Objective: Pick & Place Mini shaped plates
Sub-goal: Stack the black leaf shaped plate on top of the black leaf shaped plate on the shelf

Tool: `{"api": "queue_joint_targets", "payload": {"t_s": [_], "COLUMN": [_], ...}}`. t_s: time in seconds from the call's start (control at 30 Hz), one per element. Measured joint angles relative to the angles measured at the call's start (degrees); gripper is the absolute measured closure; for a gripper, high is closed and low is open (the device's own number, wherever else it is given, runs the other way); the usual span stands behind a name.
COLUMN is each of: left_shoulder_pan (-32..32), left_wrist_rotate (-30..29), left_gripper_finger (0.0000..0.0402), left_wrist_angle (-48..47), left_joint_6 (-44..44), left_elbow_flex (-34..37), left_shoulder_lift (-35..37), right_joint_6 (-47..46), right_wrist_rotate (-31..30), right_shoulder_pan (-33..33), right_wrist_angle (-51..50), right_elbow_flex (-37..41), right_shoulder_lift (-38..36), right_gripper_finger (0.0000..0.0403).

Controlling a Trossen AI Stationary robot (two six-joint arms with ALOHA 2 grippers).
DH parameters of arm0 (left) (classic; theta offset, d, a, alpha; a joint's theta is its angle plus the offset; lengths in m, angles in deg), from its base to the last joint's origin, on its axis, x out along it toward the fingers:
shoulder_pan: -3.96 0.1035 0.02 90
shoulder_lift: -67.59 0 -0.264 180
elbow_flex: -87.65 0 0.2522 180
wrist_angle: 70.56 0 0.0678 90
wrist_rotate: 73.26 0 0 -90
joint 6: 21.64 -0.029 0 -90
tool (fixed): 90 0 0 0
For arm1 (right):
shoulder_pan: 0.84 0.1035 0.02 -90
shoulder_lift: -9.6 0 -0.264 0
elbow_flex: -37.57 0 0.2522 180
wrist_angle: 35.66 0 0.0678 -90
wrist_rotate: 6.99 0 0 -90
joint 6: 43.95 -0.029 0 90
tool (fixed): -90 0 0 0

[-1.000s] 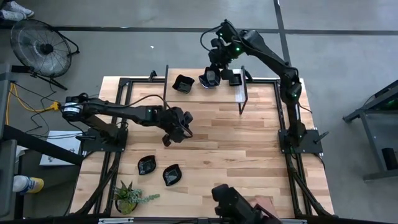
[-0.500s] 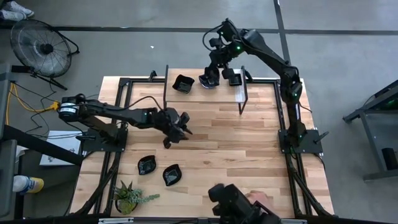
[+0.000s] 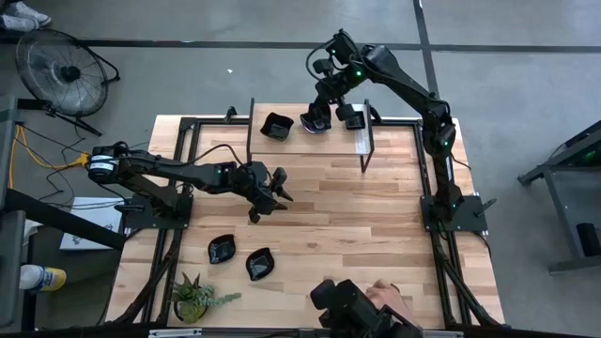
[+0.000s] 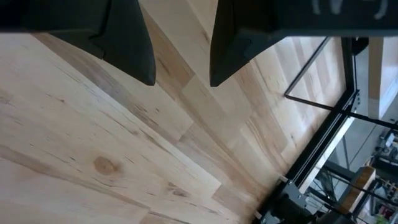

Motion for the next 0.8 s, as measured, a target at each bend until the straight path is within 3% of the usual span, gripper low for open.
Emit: {"api": "queue_joint_targets", "payload": {"t_s": [0.8], "left_shoulder_pan": [0.0], "left_wrist_rotate": [-0.3], "left_gripper_finger": [0.0254], "left_wrist_angle": [0.2], "left_joint_6": [0.6], "left_elbow_flex": [0.0], "left_shoulder_lift": [0.0], "right_joint_6": [7.6], "right_wrist_rotate": [-0.8], "right_shoulder_pan": [1.5], "right_wrist_angle": [0.5], "right_elbow_flex": [0.0], "right_shoulder_lift": [0.5], "right_gripper_finger": [0.0403]}}
